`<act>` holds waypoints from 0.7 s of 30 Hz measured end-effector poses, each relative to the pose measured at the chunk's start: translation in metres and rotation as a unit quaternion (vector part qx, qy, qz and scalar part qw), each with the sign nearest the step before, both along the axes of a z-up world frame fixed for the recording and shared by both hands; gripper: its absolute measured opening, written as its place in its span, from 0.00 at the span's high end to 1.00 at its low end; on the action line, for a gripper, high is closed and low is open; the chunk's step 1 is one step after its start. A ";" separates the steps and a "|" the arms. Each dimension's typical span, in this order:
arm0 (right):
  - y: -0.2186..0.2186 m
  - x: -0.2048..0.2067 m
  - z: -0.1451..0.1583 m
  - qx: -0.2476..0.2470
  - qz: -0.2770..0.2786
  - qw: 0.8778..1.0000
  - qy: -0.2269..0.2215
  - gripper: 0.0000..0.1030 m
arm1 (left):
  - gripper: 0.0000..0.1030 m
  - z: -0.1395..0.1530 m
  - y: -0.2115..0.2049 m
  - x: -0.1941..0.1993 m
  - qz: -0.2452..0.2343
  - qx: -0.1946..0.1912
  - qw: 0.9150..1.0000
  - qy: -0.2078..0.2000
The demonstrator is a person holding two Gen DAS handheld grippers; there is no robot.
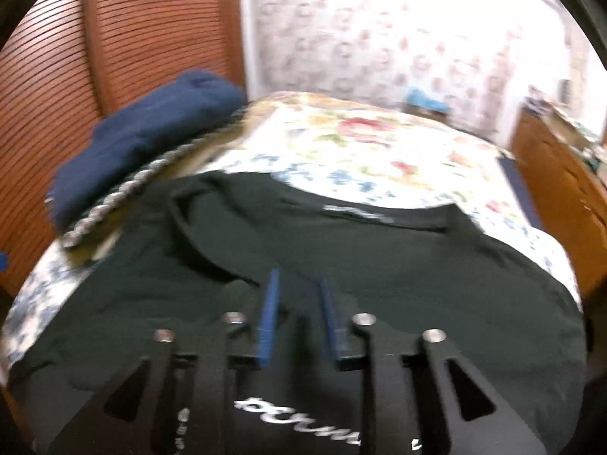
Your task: Fold small clothes
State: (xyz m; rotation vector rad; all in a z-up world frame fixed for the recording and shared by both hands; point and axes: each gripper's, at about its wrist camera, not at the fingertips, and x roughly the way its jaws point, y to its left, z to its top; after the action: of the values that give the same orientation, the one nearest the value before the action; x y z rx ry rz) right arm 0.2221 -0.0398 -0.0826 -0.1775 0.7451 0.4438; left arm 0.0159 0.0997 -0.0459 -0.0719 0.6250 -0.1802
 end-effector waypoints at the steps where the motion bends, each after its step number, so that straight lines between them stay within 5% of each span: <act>1: -0.004 0.000 0.000 0.003 -0.004 1.000 -0.001 0.71 | 0.48 0.000 0.000 0.000 0.000 0.000 1.000 0.000; 4: -0.011 -0.004 0.006 0.021 0.001 1.000 -0.001 0.68 | 0.48 0.001 0.000 0.000 0.001 0.000 1.000 -0.001; 10: 0.020 -0.036 0.011 0.071 0.111 0.991 0.027 0.68 | 0.48 0.002 0.000 -0.001 0.004 0.000 1.000 -0.001; 21: 0.097 -0.080 -0.017 0.044 0.222 0.971 0.078 0.68 | 0.48 -0.005 0.014 -0.010 0.024 -0.002 1.000 0.003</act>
State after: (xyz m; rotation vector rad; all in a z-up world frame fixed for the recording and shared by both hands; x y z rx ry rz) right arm 0.1420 0.0575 -0.1000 -0.2289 0.8388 0.9251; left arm 0.0058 0.1133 -0.0509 -0.0921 0.6274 -0.1345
